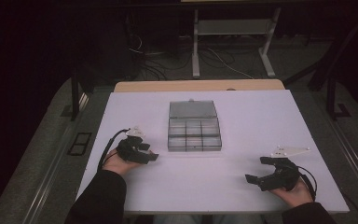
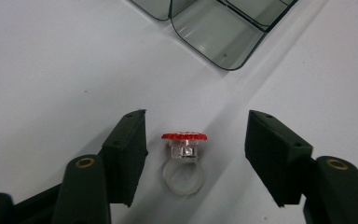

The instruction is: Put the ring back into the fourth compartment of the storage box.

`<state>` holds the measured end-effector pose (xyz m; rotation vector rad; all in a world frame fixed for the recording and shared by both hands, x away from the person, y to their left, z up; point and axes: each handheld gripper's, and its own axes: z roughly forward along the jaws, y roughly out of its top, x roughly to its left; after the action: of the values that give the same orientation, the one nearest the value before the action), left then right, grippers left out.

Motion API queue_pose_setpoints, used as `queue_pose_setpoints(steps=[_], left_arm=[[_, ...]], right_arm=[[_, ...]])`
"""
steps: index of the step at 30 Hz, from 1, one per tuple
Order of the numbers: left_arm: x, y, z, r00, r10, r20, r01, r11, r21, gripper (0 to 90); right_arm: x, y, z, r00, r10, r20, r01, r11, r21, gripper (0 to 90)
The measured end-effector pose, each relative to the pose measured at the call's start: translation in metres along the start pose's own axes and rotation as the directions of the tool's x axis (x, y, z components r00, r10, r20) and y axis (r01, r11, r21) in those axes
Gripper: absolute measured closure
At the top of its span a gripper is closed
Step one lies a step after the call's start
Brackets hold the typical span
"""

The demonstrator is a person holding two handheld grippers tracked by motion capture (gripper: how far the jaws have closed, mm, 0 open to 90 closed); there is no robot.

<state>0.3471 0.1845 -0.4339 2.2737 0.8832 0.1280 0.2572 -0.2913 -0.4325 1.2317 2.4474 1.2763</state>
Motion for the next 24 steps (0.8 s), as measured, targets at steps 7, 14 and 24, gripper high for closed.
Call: queue_pose_setpoints(steps=[7, 14, 24], left_arm=[[0.0014, -0.0006, 0.0013, 0.9999, -0.011, -0.006, 0.011, 0.9999, 0.0, 48.7], [0.0052, -0.0018, 0.0004, 0.9993, -0.033, -0.015, 0.033, 0.9994, -0.004, 57.8], [0.0087, -0.0028, -0.0011, 0.9994, -0.034, 0.01, 0.034, 0.9994, -0.004, 69.1]], right_arm=[[-0.0003, 0.0002, 0.0003, 1.0, 0.001, 0.002, -0.001, 1.0, 0.001, 0.0], [-0.0002, 0.0001, 0.0002, 1.0, 0.002, 0.003, -0.002, 1.0, 0.002, 0.0], [-0.0004, 0.0002, 0.0004, 1.0, 0.001, 0.003, -0.001, 1.0, 0.002, 0.0]])
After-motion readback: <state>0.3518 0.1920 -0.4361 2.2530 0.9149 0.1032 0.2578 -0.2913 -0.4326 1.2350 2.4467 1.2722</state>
